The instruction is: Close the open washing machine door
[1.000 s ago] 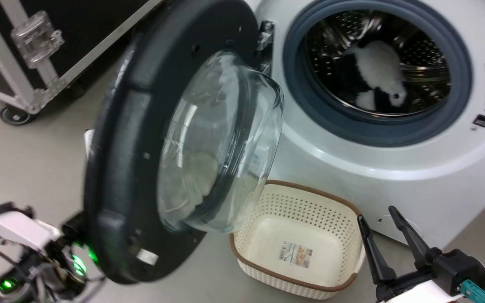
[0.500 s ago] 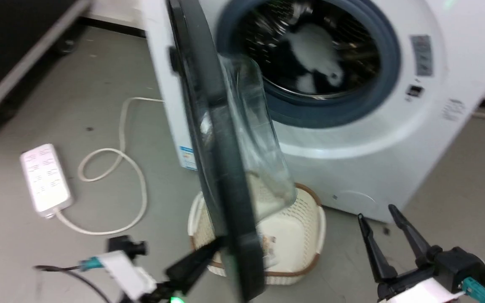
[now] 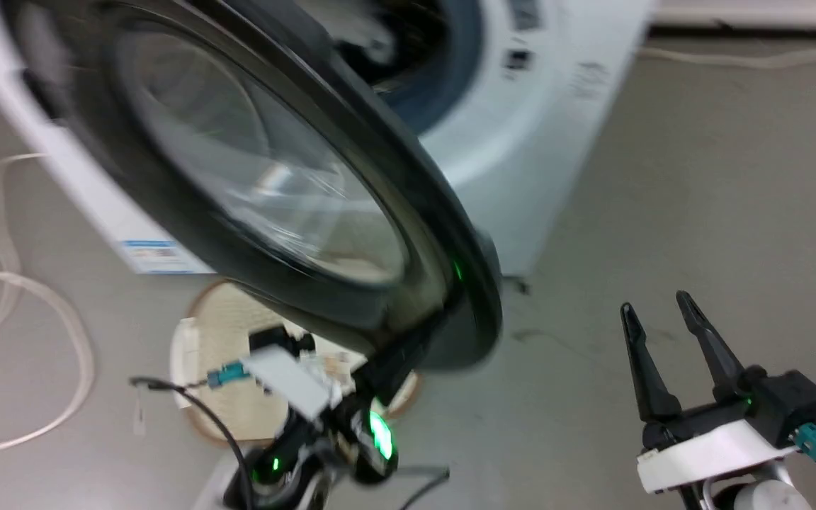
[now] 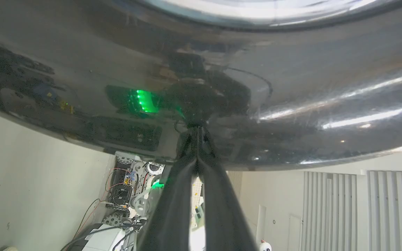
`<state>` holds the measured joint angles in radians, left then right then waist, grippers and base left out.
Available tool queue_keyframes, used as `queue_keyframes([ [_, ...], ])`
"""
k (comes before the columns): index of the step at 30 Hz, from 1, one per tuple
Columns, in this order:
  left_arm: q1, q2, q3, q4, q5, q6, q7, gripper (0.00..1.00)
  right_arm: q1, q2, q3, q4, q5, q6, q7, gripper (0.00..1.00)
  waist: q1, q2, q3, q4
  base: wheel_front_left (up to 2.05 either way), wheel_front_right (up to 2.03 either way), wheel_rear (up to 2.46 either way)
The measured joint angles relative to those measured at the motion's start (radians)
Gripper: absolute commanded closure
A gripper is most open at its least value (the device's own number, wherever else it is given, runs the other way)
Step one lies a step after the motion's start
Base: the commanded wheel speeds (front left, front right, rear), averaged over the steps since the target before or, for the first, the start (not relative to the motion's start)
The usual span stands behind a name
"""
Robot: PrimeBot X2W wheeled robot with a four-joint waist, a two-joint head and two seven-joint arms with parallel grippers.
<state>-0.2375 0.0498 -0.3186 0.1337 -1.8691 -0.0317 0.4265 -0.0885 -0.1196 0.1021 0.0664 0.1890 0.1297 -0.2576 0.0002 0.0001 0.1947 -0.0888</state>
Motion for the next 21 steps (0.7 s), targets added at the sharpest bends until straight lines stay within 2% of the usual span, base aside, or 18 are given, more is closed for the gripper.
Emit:
queue_keyframes([
  [4,-0.107,0.000,-0.011,0.075,-0.026,-0.034,-0.100,1.00,-0.008,0.017,0.003,0.003,0.009,0.000,0.000,0.00,0.0000,0.0000,0.041,-0.094,0.00,0.00,0.00],
  [7,-0.187,-0.002,0.004,0.145,-0.028,-0.056,-0.216,1.00,-0.009,0.029,0.004,0.009,0.016,0.000,0.000,0.00,0.0000,0.0000,0.070,-0.158,0.00,0.00,0.00],
  [10,-0.270,-0.001,0.022,0.229,-0.054,-0.069,-0.327,1.00,-0.015,0.035,0.003,0.014,0.018,0.000,0.000,0.00,0.0000,0.0000,0.095,-0.212,0.00,0.00,0.00],
  [12,-0.318,-0.001,0.024,0.273,-0.063,-0.079,-0.363,1.00,-0.017,0.039,0.008,0.016,0.023,0.000,0.000,0.00,0.0000,0.0000,0.110,-0.240,0.00,0.00,0.00],
  [16,-0.374,-0.002,0.016,0.329,-0.083,-0.087,-0.391,1.00,-0.018,0.045,0.006,0.019,0.023,0.000,0.000,0.00,0.0000,0.0000,0.126,-0.270,0.00,0.00,0.00],
  [21,-0.370,-0.002,0.010,0.316,-0.082,-0.094,-0.393,1.00,-0.019,0.047,-0.004,0.015,0.022,0.000,0.000,0.00,-0.0001,0.0000,0.112,-0.242,0.00,0.00,0.00],
])
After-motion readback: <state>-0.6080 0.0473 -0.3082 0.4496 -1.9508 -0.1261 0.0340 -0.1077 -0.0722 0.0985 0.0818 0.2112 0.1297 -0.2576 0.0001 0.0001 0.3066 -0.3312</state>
